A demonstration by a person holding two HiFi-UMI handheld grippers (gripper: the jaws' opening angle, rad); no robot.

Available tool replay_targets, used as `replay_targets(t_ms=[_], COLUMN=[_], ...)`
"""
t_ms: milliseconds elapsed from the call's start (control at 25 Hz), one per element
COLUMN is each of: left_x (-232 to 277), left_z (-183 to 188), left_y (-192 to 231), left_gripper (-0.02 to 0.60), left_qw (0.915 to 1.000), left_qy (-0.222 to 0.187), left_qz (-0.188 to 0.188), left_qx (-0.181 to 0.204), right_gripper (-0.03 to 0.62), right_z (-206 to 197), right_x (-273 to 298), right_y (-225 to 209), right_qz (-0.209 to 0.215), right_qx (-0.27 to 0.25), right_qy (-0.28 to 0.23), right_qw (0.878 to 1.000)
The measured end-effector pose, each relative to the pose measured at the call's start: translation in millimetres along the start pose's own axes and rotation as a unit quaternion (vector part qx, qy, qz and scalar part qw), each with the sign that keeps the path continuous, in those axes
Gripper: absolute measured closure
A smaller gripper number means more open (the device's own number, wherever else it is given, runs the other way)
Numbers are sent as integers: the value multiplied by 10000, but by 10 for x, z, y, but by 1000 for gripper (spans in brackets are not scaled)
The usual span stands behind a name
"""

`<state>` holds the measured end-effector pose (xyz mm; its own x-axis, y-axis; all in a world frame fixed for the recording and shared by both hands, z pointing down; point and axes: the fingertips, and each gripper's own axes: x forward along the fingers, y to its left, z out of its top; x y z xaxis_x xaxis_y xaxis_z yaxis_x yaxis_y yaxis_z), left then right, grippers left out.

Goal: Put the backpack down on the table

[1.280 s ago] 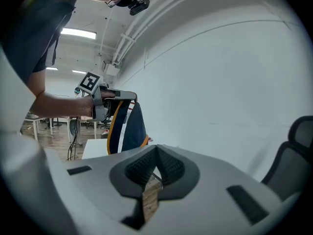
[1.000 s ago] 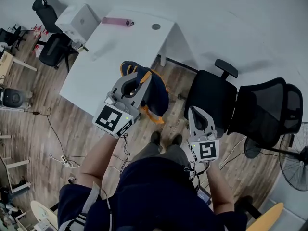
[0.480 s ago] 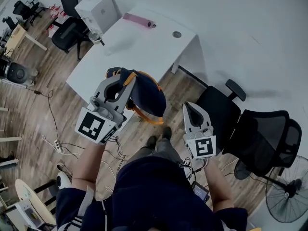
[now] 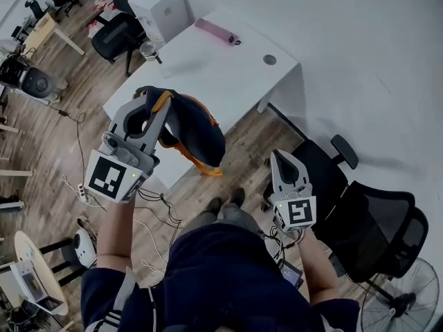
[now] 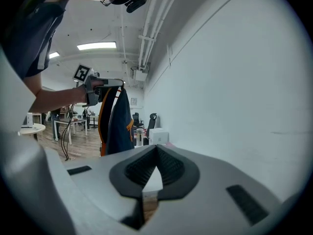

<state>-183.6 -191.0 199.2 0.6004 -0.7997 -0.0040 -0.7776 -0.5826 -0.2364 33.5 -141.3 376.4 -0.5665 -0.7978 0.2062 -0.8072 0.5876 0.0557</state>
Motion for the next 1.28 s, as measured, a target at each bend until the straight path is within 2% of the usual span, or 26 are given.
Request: replay_targets(t_ms=[240, 400, 520, 720, 960, 1280], left_x=[39, 122, 187, 357, 484, 928], left_z=[-237, -421, -551, -846, -1038, -1183], left_y=[284, 429, 534, 529, 640, 654], left_gripper=[578, 578, 578, 577, 577, 577], left_qw=[9992, 9981, 9980, 9981, 9983, 9978], left_qy=[218, 437, 498, 609, 548, 544], left_qz=[299, 412, 357, -1, 27, -166], left_qx=[114, 149, 121, -22, -206, -349], right_gripper=[594, 594, 594, 593, 594, 593], right_z=[4, -31, -65, -88, -164, -199], right_x=[111, 170, 210, 274, 337, 417], right_y=[-60, -66, -75, -88, -82, -69], right_qz=[316, 324, 217, -34, -161, -183], right_qx=[-93, -43, 29, 172, 255, 278], right_qy=[41, 135, 228, 271, 383, 445], right_qw=[9994, 9994, 9995, 9995, 9988, 9985])
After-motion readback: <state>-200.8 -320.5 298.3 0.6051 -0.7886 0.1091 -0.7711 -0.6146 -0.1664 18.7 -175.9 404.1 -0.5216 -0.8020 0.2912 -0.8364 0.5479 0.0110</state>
